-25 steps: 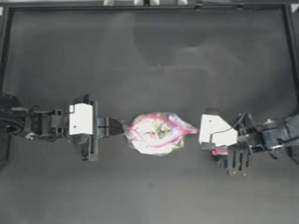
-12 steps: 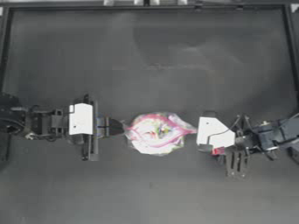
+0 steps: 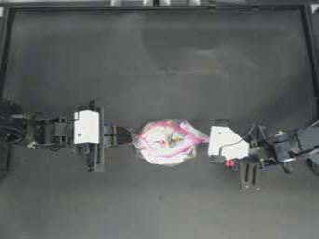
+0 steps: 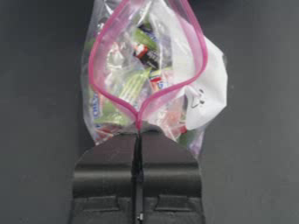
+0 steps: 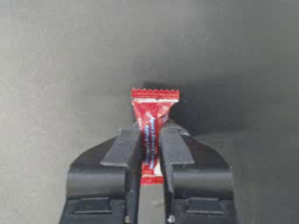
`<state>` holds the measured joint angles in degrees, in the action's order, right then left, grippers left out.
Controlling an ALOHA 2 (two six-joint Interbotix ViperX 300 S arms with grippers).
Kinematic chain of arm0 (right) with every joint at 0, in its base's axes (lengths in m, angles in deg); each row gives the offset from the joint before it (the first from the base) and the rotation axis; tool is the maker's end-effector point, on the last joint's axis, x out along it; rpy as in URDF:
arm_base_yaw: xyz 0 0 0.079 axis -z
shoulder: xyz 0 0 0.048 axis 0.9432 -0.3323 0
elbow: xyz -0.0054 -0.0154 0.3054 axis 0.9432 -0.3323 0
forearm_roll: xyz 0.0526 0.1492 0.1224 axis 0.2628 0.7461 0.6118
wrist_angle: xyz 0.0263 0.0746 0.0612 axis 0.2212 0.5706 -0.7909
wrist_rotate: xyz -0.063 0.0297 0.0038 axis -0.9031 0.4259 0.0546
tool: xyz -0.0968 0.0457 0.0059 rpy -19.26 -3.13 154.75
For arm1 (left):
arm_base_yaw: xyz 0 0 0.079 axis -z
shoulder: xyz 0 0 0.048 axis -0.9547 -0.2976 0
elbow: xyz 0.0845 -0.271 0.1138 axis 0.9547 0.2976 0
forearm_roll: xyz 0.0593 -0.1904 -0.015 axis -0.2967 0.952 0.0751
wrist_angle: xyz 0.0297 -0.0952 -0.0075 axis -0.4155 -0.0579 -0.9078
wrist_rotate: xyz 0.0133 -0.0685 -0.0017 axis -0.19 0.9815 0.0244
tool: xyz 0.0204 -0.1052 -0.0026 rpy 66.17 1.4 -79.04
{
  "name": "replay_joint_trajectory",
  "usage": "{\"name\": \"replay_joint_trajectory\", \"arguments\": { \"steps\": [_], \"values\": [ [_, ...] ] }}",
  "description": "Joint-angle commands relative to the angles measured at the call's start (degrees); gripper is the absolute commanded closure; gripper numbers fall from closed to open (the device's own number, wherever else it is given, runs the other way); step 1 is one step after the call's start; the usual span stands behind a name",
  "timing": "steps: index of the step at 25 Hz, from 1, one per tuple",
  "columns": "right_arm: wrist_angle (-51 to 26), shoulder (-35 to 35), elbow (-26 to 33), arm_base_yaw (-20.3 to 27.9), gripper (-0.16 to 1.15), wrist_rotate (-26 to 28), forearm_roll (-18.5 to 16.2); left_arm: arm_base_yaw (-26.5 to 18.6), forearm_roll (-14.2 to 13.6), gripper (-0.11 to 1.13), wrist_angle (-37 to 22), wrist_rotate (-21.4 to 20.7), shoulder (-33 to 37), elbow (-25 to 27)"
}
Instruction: Put candy in bag
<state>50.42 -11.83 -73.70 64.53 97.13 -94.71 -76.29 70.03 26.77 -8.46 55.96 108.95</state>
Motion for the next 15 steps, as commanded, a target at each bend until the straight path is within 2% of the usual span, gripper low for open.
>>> {"name": "replay_joint_trajectory", "arguments": {
  "steps": [1, 6, 15],
  "values": [
    [-0.44, 0.44, 0.09, 0.00, 0.60, 0.18, 0.18, 0.18, 0.00, 0.95, 0.35, 0.18, 1.14, -1.05],
    [-0.62, 2.29, 0.18, -0.09, 0.61, 0.18, 0.09, 0.18, 0.00, 0.95, 0.35, 0.18, 1.14, -1.05],
    [-3.52, 10.46, 2.02, -0.09, 0.61, 0.09, -1.23, 0.18, 0.00, 0.95, 0.35, 0.09, 1.14, -1.05]
  ]
}}
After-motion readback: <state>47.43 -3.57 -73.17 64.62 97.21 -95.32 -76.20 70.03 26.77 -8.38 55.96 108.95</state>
